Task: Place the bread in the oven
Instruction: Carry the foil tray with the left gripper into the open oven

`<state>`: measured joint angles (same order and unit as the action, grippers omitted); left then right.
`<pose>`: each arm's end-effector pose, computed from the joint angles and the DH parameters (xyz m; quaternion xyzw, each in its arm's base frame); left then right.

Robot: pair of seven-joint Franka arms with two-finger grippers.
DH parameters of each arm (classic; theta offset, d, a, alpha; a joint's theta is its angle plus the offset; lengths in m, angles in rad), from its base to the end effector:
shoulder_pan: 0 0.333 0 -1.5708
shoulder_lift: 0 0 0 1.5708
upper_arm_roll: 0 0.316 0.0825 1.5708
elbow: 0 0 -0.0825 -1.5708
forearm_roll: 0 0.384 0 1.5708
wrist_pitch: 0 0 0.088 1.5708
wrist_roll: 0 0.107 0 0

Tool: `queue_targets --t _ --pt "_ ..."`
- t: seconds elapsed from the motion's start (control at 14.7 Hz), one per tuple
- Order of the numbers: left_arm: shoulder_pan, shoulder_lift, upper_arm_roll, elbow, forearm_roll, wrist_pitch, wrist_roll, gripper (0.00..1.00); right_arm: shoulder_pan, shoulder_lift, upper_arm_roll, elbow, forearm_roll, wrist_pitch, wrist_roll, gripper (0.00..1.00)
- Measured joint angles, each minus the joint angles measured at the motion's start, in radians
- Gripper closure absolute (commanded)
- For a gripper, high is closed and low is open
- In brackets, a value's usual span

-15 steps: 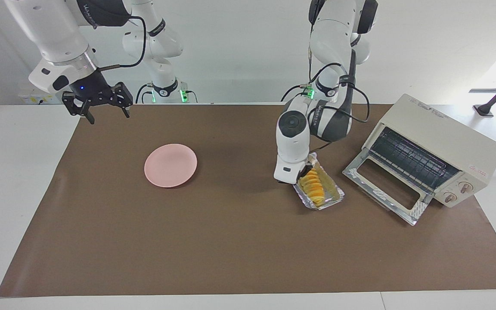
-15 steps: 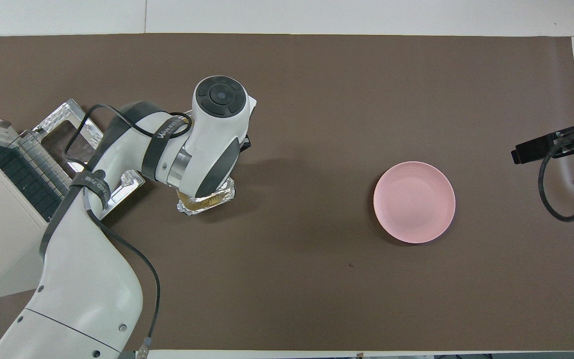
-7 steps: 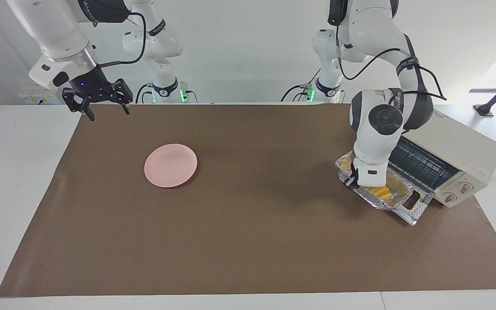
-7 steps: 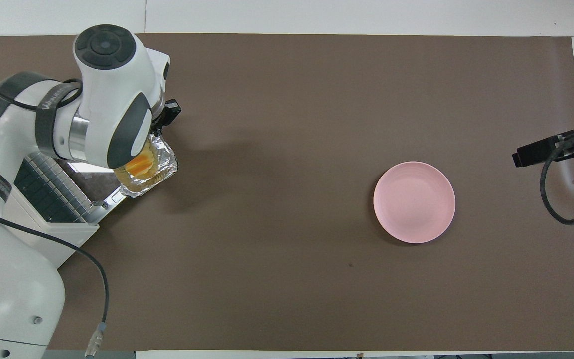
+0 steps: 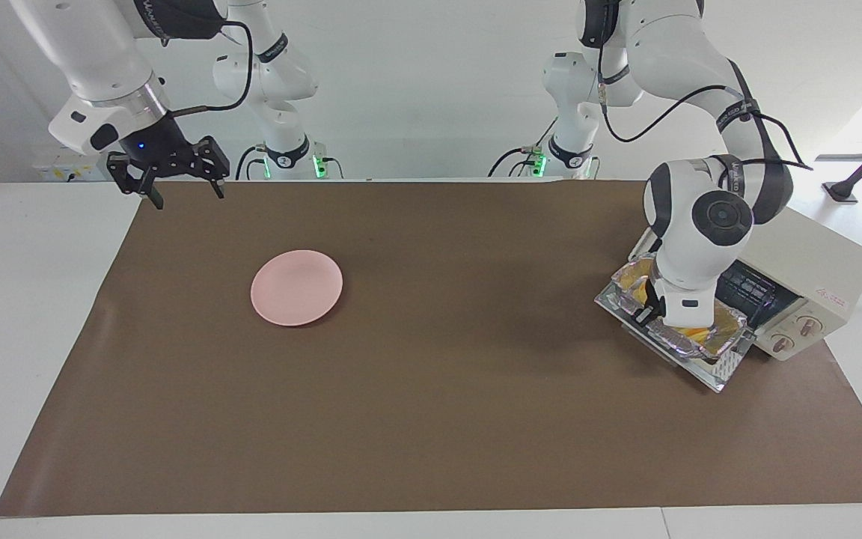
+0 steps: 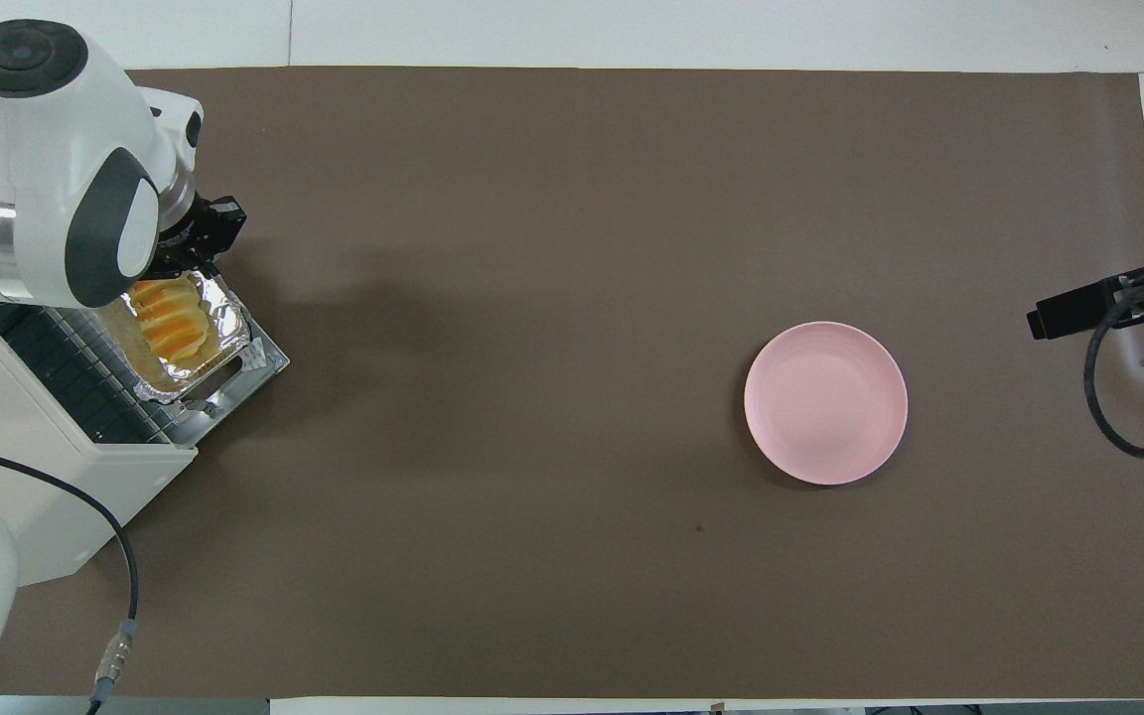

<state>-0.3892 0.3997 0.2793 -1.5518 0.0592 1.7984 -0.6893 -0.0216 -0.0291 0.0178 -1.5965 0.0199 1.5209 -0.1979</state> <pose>0.6496 -0.0895 0.4161 -0.9570 -0.2692 0.0314 0.1029 0.5399 0.0003 0.6241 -0.9950 -0.0971 0.0222 0.0120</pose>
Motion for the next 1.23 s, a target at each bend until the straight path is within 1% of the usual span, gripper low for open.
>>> queue_targets --t 0.68,1.23 --pt "0.099 -0.015 0.001 -0.001 0.0 -0.035 0.136 1.0 0.0 -0.001 0.0 -0.001 0.0 -0.008 0.0 0.0" --pt "0.152 -0.037 0.001 -0.002 0.0 -0.054 0.143 1.0 0.0 -0.002 0.0 -0.001 0.0 -0.008 0.0 0.0"
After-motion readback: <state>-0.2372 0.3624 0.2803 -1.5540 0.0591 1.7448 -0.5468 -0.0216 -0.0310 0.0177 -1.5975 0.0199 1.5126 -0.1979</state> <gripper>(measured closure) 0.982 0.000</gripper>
